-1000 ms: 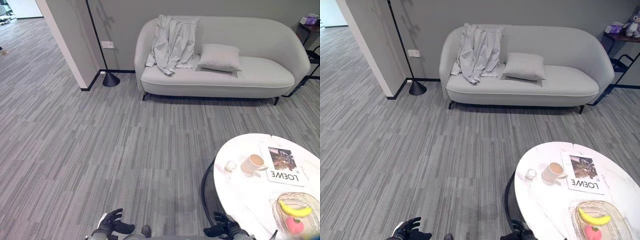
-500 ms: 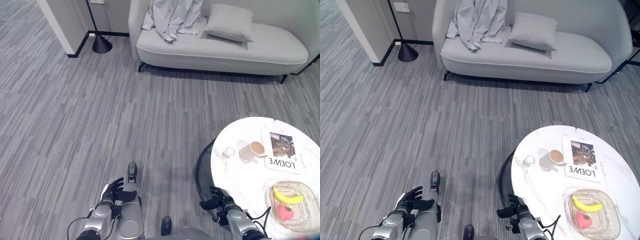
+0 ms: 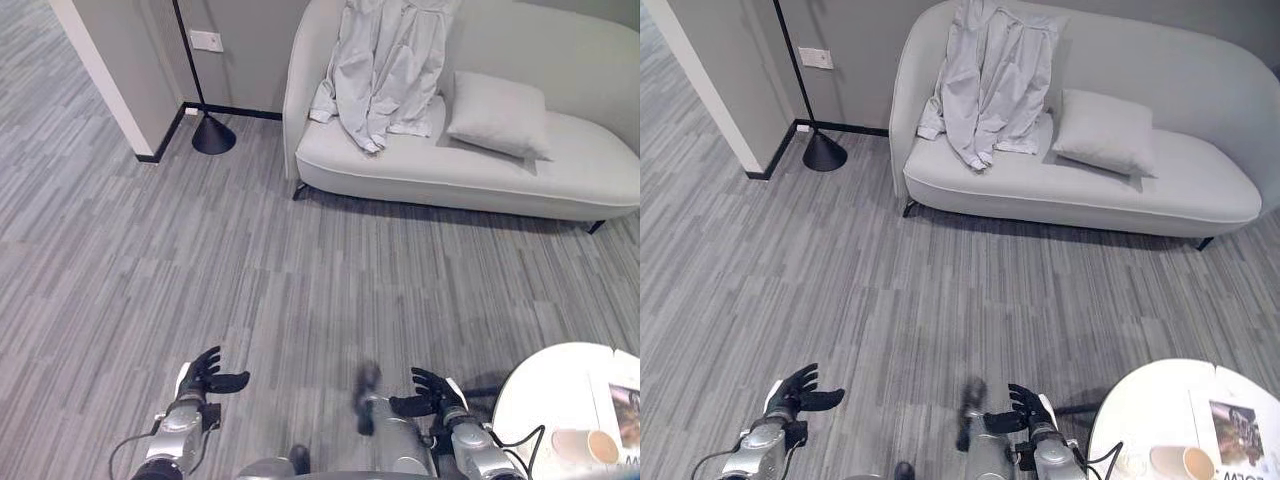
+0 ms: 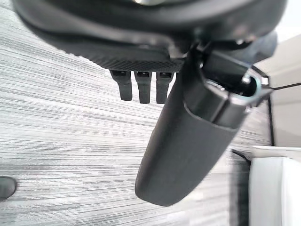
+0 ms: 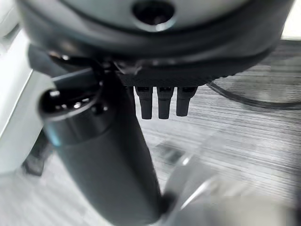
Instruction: Hang the clothes on the sofa on the clothes rack.
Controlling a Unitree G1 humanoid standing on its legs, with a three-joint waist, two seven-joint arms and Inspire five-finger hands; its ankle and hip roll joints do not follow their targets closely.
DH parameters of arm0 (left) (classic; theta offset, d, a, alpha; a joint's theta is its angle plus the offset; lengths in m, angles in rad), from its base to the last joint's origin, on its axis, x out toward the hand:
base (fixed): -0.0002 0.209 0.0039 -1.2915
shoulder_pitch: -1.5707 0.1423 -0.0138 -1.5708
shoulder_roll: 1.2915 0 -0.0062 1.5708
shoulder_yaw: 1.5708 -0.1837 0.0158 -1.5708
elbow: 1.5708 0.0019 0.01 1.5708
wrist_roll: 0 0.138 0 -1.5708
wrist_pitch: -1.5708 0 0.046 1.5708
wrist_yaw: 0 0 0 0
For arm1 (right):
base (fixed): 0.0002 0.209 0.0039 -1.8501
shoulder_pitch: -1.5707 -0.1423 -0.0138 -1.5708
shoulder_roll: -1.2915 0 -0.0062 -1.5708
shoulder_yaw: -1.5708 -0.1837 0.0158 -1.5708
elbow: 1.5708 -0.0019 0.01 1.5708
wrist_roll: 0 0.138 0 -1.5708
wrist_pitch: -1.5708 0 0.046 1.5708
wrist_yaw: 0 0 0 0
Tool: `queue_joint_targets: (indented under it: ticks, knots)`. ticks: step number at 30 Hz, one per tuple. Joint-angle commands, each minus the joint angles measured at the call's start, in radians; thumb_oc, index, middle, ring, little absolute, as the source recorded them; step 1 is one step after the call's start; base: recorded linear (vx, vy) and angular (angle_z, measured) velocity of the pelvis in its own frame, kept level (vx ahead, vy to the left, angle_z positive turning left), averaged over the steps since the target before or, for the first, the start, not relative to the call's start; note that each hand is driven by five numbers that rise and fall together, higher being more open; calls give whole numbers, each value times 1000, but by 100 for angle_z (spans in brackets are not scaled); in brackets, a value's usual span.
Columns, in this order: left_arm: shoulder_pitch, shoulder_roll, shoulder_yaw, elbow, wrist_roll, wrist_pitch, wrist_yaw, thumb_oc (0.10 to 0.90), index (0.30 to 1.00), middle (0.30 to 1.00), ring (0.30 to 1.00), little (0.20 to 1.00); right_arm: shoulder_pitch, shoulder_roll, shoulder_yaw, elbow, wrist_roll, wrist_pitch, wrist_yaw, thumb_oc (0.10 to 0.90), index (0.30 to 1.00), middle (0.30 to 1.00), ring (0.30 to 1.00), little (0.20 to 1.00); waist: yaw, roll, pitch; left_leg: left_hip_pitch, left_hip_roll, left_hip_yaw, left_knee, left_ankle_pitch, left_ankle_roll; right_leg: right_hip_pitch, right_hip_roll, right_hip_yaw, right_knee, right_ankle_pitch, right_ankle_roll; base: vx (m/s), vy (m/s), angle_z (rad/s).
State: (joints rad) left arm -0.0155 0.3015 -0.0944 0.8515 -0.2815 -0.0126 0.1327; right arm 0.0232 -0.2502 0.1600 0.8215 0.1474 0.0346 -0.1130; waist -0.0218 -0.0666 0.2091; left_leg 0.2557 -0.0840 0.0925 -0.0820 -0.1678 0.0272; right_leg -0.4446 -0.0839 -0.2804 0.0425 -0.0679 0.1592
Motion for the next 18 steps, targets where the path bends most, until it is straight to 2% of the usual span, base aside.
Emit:
queue_joint_targets:
  ticks: [1, 2, 3, 4, 5, 6, 7, 8, 9, 10, 11, 12, 13, 14, 15, 16, 17, 18]
  knots:
    - [-3, -6, -27, -82, 7, -57, -33, 800, 900, 900, 900, 900, 12, -48, -35, 44, 9, -6, -25, 800, 900, 900, 900, 900, -12, -28, 12, -42, 57, 7, -5, 6, -56, 163, -53, -42, -130, 255, 44, 671, -164, 99]
    - [5, -14, -36, -82, 13, -59, -40, 800, 900, 900, 900, 900, 26, -57, -37, 77, 9, -11, -21, 800, 900, 900, 900, 900, -14, -28, -8, -13, 58, -18, -5, -20, -54, 190, -45, -51, -130, 272, 29, 506, -137, 85]
    - [5, -15, -36, -82, 13, -59, -40, 800, 900, 900, 900, 900, 26, -57, -36, 77, 9, -11, -21, 800, 900, 900, 900, 900, -15, -27, -8, -12, 59, -19, -5, -20, -54, 191, -45, -53, -130, 271, 29, 614, -207, 62]
    - [6, -22, -42, -71, 26, -55, -46, 800, 900, 900, 900, 900, 36, -66, -30, 105, -5, -11, -16, 800, 900, 900, 900, 900, -21, -14, -23, 14, 80, -29, -5, -19, -64, 211, -20, -30, -130, 262, 12, 422, -156, 45]
    - [12, -24, -45, -76, 22, -56, -46, 800, 900, 900, 900, 900, 37, -71, -30, 117, -12, -6, -15, 800, 900, 900, 900, 900, -23, -3, -29, 30, 99, -41, -5, 14, -72, 229, -6, -17, -130, 265, 5, 781, -331, 42]
    - [19, -28, -58, -86, 20, -57, -50, 800, 900, 900, 900, 900, 45, -83, -32, 145, -12, -3, -13, 800, 900, 900, 900, 900, -23, 20, -32, 9, 137, -46, 155, 90, -98, 291, 25, 8, -130, 241, -24, 517, -235, 52]
    - [19, -27, -58, -86, 20, -57, -50, 800, 900, 900, 900, 900, 44, -82, -32, 145, -12, -3, -13, 800, 900, 900, 900, 900, -25, 16, -35, 3, 134, -49, 156, 92, -98, 288, 21, 7, -130, 242, -24, 515, -285, 38]
    - [27, -27, -60, -100, 11, -54, -56, 800, 900, 900, 900, 900, 53, -89, -33, 145, -8, -2, -11, 800, 900, 900, 900, 900, -20, 21, -29, -40, 138, -51, 290, 150, -115, 327, 31, 9, -130, 218, -47, 374, -302, 9]
    - [36, -24, -65, -126, -7, -51, -62, 800, 900, 900, 900, 900, 44, -99, -35, 138, -1, -4, -8, 800, 900, 900, 900, 900, -7, 15, -8, -168, 158, -52, 603, 252, -124, 394, 45, 20, -130, 170, -87, 604, -478, -26]
    - [42, -24, -53, -127, -23, -46, -55, 800, 900, 900, 900, 900, 19, -117, -32, 133, 3, -1, -17, 800, 900, 900, 900, 900, 29, 5, 24, -299, 155, -60, 831, 280, -114, 459, 60, 54, -130, 121, -124, 439, -367, -4]
    - [42, -23, -53, -127, -23, -46, -55, 800, 900, 900, 900, 900, 19, -117, -32, 133, 3, -1, -17, 800, 900, 900, 900, 900, 26, 3, 21, -306, 153, -62, 833, 282, -113, 454, 58, 52, -130, 121, -124, 479, -236, -22]
    - [46, -33, -43, -130, -48, -53, -46, 800, 900, 900, 900, 900, 2, -123, -20, 116, 15, 3, -15, 800, 900, 900, 900, 900, 62, -3, 33, -420, 131, -42, 816, 215, -83, 509, 65, 88, -130, 91, -131, 375, -76, -68]
    - [52, -38, -39, -136, -67, -54, -47, 800, 900, 900, 900, 900, -1, -122, -15, 101, 16, 1, -14, 800, 900, 900, 900, 900, 79, -6, 33, -466, 128, -32, 788, 205, -77, 534, 63, 103, -130, 79, -133, 661, -65, -126]
    - [65, -49, -28, -148, -87, -55, -46, 800, 900, 900, 900, 900, -5, -126, -4, 61, 13, -6, -12, 800, 900, 900, 900, 900, 112, -11, 32, -489, 118, -24, 579, 192, -63, 566, 62, 119, -130, 56, -121, 400, -6, -160]
    - [65, -48, -27, -148, -87, -55, -46, 800, 900, 900, 900, 900, -5, -125, -4, 61, 13, -6, -12, 800, 900, 900, 900, 900, 112, -13, 31, -488, 115, -23, 573, 196, -63, 565, 59, 119, -130, 56, -121, 430, 28, -161]
    - [72, -52, -21, -155, -93, -54, -46, 800, 900, 900, 900, 900, -11, -128, 1, 48, 12, -11, -12, 800, 900, 900, 900, 900, 126, -9, 29, -487, 110, -18, 399, 206, -58, 587, 64, 120, -130, 37, -112, 466, 78, -126]
    - [80, -58, -8, -174, -103, -54, -50, 800, 900, 900, 900, 900, -23, -135, 0, 16, 12, -23, -17, 800, 900, 900, 900, 900, 145, 22, 14, -489, 120, 8, 82, 288, -79, 633, 91, 115, -130, 4, -103, 810, 119, -62]
    - [85, -68, 12, -157, -115, -56, -41, 800, 900, 900, 900, 900, -27, -136, -11, -5, 5, -31, -30, 800, 900, 900, 900, 900, 136, 23, 9, -547, 147, 94, -5, 282, -109, 684, 95, 98, -130, -35, -97, 821, 130, 5]
